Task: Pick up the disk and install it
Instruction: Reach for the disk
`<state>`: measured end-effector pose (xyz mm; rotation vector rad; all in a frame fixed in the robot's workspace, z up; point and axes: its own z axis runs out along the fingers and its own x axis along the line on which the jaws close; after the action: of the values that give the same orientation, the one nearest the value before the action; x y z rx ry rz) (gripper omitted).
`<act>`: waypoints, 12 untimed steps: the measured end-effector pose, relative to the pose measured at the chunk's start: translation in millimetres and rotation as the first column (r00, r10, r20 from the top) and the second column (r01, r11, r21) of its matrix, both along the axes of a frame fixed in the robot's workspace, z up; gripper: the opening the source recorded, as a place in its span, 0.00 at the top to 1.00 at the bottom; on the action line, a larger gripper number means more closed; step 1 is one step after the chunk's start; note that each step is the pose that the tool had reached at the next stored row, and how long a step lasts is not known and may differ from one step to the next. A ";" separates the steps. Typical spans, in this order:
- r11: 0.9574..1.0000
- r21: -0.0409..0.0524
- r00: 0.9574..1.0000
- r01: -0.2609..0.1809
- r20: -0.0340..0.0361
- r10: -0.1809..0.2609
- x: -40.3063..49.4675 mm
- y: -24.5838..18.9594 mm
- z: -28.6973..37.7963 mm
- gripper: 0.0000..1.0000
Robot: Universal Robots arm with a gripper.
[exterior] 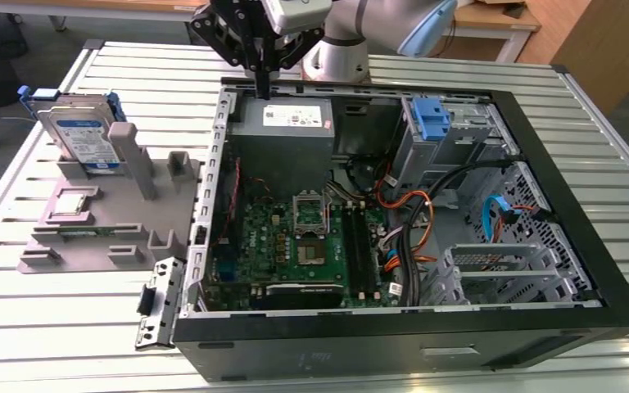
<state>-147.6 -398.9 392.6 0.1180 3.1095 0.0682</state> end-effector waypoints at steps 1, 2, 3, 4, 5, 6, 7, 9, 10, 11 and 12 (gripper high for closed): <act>1.000 0.000 1.000 0.000 0.000 0.000 -0.6 0.0 0.0 0.90; 1.000 0.000 1.000 0.000 0.000 0.000 -1.4 -0.1 0.1 0.90; 1.000 0.000 1.000 0.000 0.000 0.000 -2.3 0.0 0.1 0.90; 1.000 0.000 1.000 0.000 0.001 0.000 -3.5 0.0 0.0 0.90; 1.000 0.000 1.000 0.000 0.001 0.000 -4.6 0.0 0.0 0.90; 1.000 0.000 1.000 0.000 0.001 0.000 -5.5 0.0 0.0 0.90; 1.000 0.000 1.000 0.000 0.002 0.000 -6.6 0.0 0.0 0.90; 1.000 0.000 1.000 0.000 0.002 0.000 -8.3 0.0 0.0 0.90; 1.000 0.000 1.000 0.000 0.002 0.000 -8.5 0.0 0.0 0.90; 1.000 0.000 1.000 0.000 0.002 0.000 -8.7 0.0 0.0 0.90; 1.000 0.000 1.000 0.000 0.002 0.000 -8.7 0.0 0.0 0.90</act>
<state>-156.3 -398.9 392.6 0.1175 3.1070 0.0682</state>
